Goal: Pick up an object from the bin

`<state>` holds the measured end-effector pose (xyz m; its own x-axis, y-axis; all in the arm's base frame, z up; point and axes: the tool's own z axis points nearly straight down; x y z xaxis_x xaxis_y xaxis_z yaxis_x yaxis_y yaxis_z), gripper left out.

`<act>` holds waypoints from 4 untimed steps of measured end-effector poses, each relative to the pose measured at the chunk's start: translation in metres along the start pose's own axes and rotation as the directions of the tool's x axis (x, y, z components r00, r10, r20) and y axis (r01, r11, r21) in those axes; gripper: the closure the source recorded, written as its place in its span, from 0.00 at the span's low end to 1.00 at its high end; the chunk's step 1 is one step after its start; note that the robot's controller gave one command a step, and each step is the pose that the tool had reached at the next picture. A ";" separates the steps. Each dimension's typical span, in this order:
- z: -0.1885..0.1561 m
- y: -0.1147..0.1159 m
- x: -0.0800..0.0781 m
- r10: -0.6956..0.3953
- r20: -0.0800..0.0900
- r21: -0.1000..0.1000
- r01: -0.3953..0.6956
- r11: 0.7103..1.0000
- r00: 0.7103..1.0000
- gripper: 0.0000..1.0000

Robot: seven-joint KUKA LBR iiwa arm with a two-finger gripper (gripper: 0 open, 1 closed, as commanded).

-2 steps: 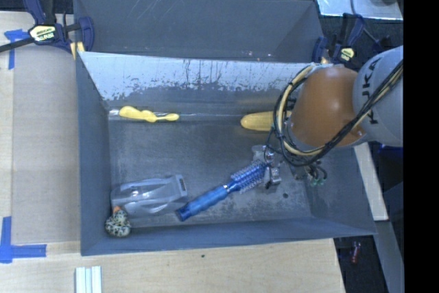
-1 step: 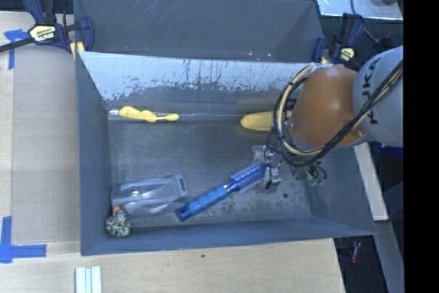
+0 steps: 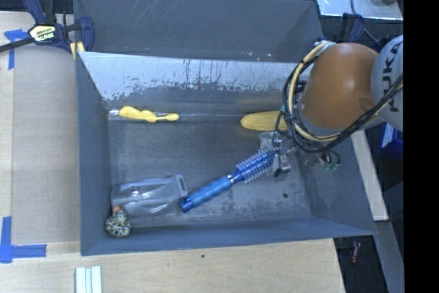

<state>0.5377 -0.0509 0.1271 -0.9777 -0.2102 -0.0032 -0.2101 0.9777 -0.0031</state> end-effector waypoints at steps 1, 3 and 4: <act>-0.077 -0.001 0.000 -0.029 0.000 -0.001 0.029 1.000 1.000 1.00; 0.062 -0.008 -0.020 -0.236 0.013 0.007 0.236 0.972 0.972 1.00; -0.016 -0.010 -0.023 -0.222 0.012 0.007 0.222 0.975 0.975 1.00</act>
Offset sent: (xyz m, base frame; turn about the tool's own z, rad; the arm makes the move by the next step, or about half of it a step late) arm 0.0084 0.0022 -0.0475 -0.1396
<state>0.5619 -0.0556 0.1430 -0.9067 -0.4216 -0.0140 -0.4215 0.9068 -0.0107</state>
